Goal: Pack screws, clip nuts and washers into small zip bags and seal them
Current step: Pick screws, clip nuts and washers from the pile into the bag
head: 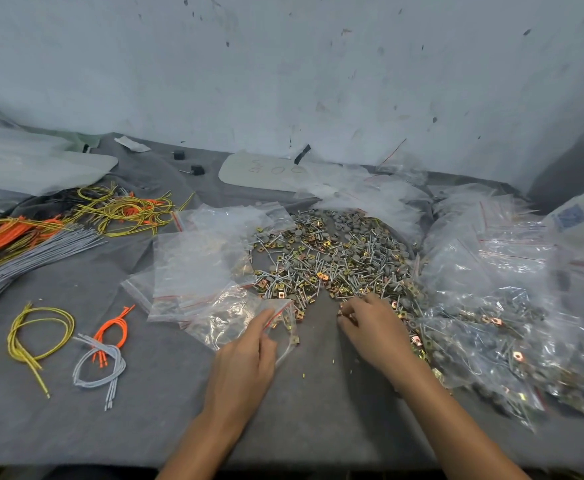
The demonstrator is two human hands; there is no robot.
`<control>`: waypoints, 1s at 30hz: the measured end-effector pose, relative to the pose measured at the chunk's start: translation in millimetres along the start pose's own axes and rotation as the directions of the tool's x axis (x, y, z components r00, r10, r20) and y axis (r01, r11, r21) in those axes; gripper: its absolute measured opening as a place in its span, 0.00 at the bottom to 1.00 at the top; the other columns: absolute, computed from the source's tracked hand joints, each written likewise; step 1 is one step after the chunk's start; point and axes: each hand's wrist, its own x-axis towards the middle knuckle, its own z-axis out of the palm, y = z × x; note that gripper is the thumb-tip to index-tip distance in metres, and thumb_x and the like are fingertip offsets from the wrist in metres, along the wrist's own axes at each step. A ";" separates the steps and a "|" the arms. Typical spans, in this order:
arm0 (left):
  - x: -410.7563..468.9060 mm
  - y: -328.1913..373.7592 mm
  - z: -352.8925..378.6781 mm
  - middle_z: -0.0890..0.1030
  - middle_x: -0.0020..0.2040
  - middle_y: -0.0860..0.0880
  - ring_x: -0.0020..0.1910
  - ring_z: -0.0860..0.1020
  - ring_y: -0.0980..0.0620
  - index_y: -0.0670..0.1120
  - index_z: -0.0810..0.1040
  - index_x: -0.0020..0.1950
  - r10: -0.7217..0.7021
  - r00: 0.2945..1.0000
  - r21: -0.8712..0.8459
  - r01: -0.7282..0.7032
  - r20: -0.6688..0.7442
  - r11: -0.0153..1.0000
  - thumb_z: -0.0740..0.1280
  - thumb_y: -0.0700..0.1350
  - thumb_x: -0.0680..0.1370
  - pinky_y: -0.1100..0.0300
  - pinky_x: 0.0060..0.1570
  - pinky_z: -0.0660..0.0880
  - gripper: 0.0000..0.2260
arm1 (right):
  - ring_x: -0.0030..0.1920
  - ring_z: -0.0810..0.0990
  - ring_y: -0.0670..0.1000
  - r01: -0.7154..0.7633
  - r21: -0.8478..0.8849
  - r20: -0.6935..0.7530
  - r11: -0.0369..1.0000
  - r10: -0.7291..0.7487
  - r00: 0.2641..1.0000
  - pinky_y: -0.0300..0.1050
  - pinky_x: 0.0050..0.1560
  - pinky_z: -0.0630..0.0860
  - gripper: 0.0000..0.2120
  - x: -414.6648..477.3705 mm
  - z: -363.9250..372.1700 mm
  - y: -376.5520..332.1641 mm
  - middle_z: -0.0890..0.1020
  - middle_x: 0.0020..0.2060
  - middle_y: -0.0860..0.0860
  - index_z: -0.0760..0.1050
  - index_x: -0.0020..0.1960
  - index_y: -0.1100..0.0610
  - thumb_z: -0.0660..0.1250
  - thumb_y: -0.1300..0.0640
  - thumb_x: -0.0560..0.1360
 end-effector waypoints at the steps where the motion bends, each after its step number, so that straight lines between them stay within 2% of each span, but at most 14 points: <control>1: 0.2 0.2 -0.1 0.81 0.37 0.47 0.36 0.78 0.44 0.56 0.75 0.69 0.001 1.000 0.005 -0.001 0.001 1.000 0.57 0.48 0.76 0.50 0.36 0.72 0.21 | 0.58 0.73 0.54 0.003 -0.004 -0.003 1.000 -0.003 1.000 0.48 0.55 0.72 0.09 1.4 0.6 0.4 0.75 0.54 0.49 0.77 0.55 0.49 0.64 0.46 0.81; 9: 0.4 1.1 -0.8 0.79 0.35 0.48 0.33 0.75 0.47 0.59 0.73 0.68 -0.009 1.000 0.013 0.009 0.009 1.000 0.57 0.48 0.76 0.51 0.34 0.71 0.21 | 0.51 0.74 0.54 0.031 0.015 -0.051 0.999 -0.030 0.998 0.50 0.49 0.71 0.11 9.2 2.3 -0.3 0.76 0.47 0.49 0.76 0.51 0.54 0.57 0.51 0.85; 11: 0.7 1.4 -0.3 0.79 0.35 0.48 0.33 0.75 0.47 0.59 0.74 0.68 -0.012 1.000 0.012 0.012 0.007 1.000 0.57 0.48 0.77 0.52 0.34 0.70 0.21 | 0.45 0.75 0.54 0.062 0.100 -0.096 0.993 -0.052 0.994 0.51 0.45 0.70 0.11 5.6 0.4 0.6 0.77 0.42 0.48 0.73 0.46 0.53 0.58 0.52 0.85; 13: 0.6 1.9 -0.7 0.79 0.35 0.49 0.33 0.75 0.48 0.58 0.74 0.68 -0.015 1.000 0.014 0.015 0.011 1.000 0.57 0.48 0.76 0.52 0.34 0.71 0.21 | 0.40 0.76 0.53 0.029 0.302 -0.091 0.953 -0.001 0.996 0.52 0.42 0.71 0.12 1.4 -2.3 0.1 0.78 0.37 0.49 0.71 0.45 0.54 0.59 0.51 0.84; 15: 0.2 2.0 -1.4 0.78 0.34 0.50 0.32 0.75 0.49 0.58 0.74 0.69 -0.021 1.000 0.014 0.021 0.020 1.000 0.57 0.48 0.76 0.52 0.34 0.71 0.21 | 0.37 0.78 0.52 -0.056 0.566 -0.026 0.822 0.086 0.996 0.51 0.40 0.74 0.12 -2.2 -6.5 -4.1 0.82 0.35 0.49 0.74 0.46 0.55 0.60 0.50 0.84; 16: 0.3 2.2 -1.8 0.78 0.33 0.51 0.32 0.74 0.50 0.57 0.74 0.69 -0.022 0.999 0.013 0.022 0.024 1.000 0.57 0.48 0.76 0.53 0.34 0.70 0.21 | 0.35 0.78 0.52 -0.105 0.698 0.026 0.708 0.122 0.992 0.49 0.37 0.74 0.11 -3.0 -7.8 -6.5 0.83 0.34 0.49 0.75 0.47 0.57 0.61 0.51 0.84; 18: 0.3 3.4 -2.6 0.75 0.32 0.53 0.31 0.73 0.51 0.57 0.74 0.69 -0.025 0.999 0.011 0.025 0.029 1.000 0.57 0.48 0.76 0.53 0.33 0.69 0.21 | 0.33 0.76 0.50 -0.200 0.891 0.161 0.408 0.127 0.979 0.42 0.33 0.74 0.10 -5.4 -10.9 -10.8 0.82 0.34 0.51 0.76 0.50 0.61 0.63 0.55 0.84; 20: 0.3 4.9 -3.5 0.73 0.31 0.54 0.31 0.73 0.51 0.58 0.73 0.69 -0.032 0.999 0.007 0.032 0.032 0.999 0.57 0.48 0.76 0.52 0.33 0.70 0.21 | 0.35 0.76 0.48 -0.243 0.962 0.238 0.126 0.051 0.970 0.39 0.36 0.75 0.06 -9.3 -14.1 -14.5 0.82 0.37 0.53 0.78 0.53 0.62 0.64 0.60 0.82; 21: 0.3 5.3 -3.7 0.74 0.32 0.54 0.32 0.74 0.50 0.58 0.73 0.69 -0.035 0.999 0.007 0.035 0.032 0.999 0.57 0.47 0.76 0.51 0.34 0.71 0.21 | 0.36 0.77 0.47 -0.247 0.968 0.247 0.036 0.014 0.969 0.40 0.38 0.76 0.06 -12.0 -15.4 -16.1 0.82 0.39 0.54 0.79 0.54 0.62 0.64 0.63 0.81; 22: 0.4 5.5 -3.5 0.76 0.33 0.52 0.32 0.75 0.48 0.59 0.73 0.69 -0.036 0.999 0.006 0.036 0.030 0.999 0.57 0.47 0.76 0.50 0.35 0.73 0.21 | 0.37 0.77 0.47 -0.244 0.970 0.244 -0.003 -0.011 0.970 0.40 0.40 0.77 0.07 -14.9 -16.0 -17.3 0.82 0.41 0.55 0.80 0.54 0.62 0.64 0.66 0.81; 23: 0.3 5.2 -3.1 0.78 0.34 0.51 0.33 0.75 0.47 0.59 0.73 0.69 -0.035 0.999 0.005 0.035 0.026 0.999 0.57 0.47 0.76 0.49 0.35 0.74 0.21 | 0.38 0.78 0.48 -0.237 0.971 0.237 0.005 -0.024 0.971 0.41 0.41 0.77 0.08 -18.0 -16.2 -18.9 0.83 0.42 0.56 0.80 0.55 0.62 0.64 0.68 0.80; 27: 0.5 3.0 -1.6 0.81 0.37 0.49 0.35 0.77 0.44 0.59 0.72 0.69 -0.018 1.000 0.006 0.018 0.018 1.000 0.56 0.49 0.76 0.48 0.37 0.75 0.21 | 0.40 0.79 0.49 -0.181 0.958 0.193 0.224 -0.033 0.981 0.41 0.42 0.79 0.10 -31.6 -14.1 -31.9 0.86 0.47 0.60 0.77 0.58 0.60 0.67 0.69 0.79; 30: 0.5 1.0 -0.5 0.83 0.39 0.49 0.38 0.79 0.44 0.60 0.70 0.70 -0.014 1.000 0.014 0.014 0.013 1.000 0.55 0.51 0.76 0.50 0.37 0.75 0.22 | 0.37 0.78 0.48 -0.109 0.930 0.152 0.350 -0.096 0.984 0.39 0.38 0.76 0.04 -37.4 -8.0 -45.1 0.85 0.40 0.55 0.79 0.51 0.60 0.70 0.66 0.78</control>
